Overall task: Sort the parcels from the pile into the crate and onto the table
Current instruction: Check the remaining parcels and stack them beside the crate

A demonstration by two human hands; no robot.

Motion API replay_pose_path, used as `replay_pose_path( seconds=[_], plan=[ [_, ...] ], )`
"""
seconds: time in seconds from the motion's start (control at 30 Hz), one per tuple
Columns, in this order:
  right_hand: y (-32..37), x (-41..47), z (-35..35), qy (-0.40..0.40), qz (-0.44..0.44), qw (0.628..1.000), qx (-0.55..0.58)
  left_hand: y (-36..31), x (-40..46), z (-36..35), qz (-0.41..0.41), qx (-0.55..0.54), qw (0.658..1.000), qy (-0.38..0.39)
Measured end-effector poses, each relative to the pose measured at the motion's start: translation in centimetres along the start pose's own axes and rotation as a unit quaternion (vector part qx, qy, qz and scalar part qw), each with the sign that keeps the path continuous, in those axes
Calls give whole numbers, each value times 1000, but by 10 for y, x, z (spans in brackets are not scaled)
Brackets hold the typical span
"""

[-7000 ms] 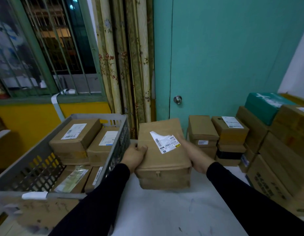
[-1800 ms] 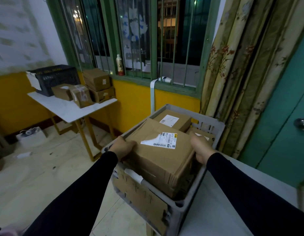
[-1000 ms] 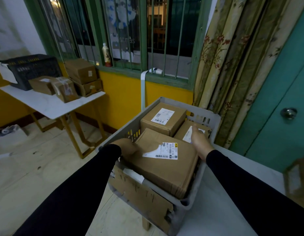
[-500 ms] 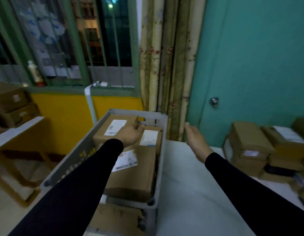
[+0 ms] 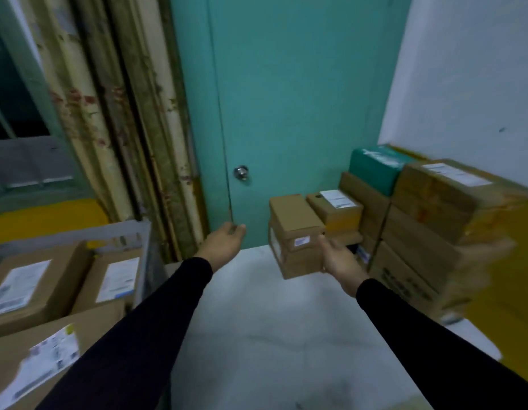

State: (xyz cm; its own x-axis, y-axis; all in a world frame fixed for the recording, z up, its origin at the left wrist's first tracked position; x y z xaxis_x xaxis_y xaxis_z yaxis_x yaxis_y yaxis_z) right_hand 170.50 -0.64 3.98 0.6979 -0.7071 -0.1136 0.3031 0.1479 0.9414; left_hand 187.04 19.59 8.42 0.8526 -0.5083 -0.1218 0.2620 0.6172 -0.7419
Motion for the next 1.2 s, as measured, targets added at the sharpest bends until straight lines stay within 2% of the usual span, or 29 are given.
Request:
replay_pose_path(
  seconds=[0.13,0.4,0.67,0.87,1.0,1.1,1.2],
  plan=[
    [-26,32,42,-21,-37,999,-24,-22,25,-52,28,-58,998,13],
    [-57,118,85,27,-58,998,12,-38,83,-138,120,-131,984,5],
    [-72,186,62,94,-77,993,4,-34,138,-176,186,-163,969,-14],
    [-86,221,30,106,-88,990,14,-21,182,-199,223,-248,943,-16],
    [-93,228,23,96,-89,991,38,-23,187,-207,223,-276,935,-24],
    [-92,225,20,80,-98,990,62,-18,183,-199,242,-319,914,-65],
    [-87,222,18,55,-115,985,116,-18,176,-187,240,-391,887,-44]
  ],
)
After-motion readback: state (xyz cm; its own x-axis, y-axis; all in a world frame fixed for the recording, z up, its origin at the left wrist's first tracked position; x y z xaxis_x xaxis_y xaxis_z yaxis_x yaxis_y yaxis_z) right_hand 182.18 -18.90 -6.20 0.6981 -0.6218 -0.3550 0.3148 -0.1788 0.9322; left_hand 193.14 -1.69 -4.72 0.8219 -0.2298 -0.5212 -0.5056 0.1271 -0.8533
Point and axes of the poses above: each hand's wrist, its own x-axis towards the middle knuckle, its own z-axis out of the back of the hand, y = z × x, the point moved 7 cm from there along x, towards the middle knuckle, and after that the axes turned 3 degrees about z, right-handed, at the moved point
